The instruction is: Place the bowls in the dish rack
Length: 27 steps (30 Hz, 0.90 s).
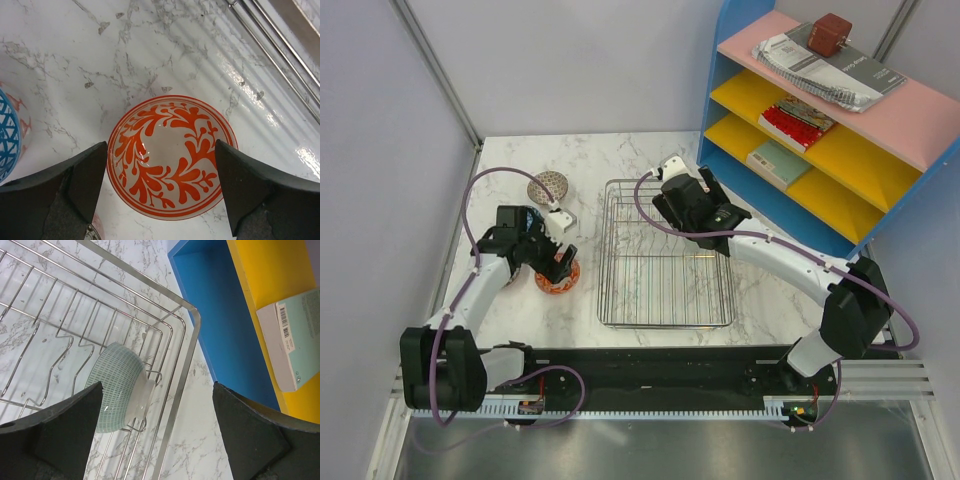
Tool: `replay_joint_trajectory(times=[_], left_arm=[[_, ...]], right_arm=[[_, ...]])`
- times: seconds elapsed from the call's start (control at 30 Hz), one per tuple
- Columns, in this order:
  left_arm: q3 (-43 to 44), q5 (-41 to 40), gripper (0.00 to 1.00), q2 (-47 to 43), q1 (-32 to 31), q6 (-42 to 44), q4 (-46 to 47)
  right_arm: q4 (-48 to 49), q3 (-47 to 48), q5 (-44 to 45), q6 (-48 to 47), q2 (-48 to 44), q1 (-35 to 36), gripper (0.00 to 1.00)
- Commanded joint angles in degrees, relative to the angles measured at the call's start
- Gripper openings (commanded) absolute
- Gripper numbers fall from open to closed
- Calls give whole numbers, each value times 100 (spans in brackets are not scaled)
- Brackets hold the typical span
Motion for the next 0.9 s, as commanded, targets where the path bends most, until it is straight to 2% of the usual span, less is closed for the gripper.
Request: replay_joint_trajectory(times=[0.0, 0.53, 0.87], left_arm=[[-112, -197, 93, -16, 22, 408, -42], [-173, -496, 91, 310, 31, 409, 406], [-173, -232, 92, -103, 31, 391, 371]], right_arm=[[99, 190, -12, -46, -217, -8, 98], [81, 66, -135, -81, -235, 0, 98], [73, 128, -144, -81, -174, 9, 98]])
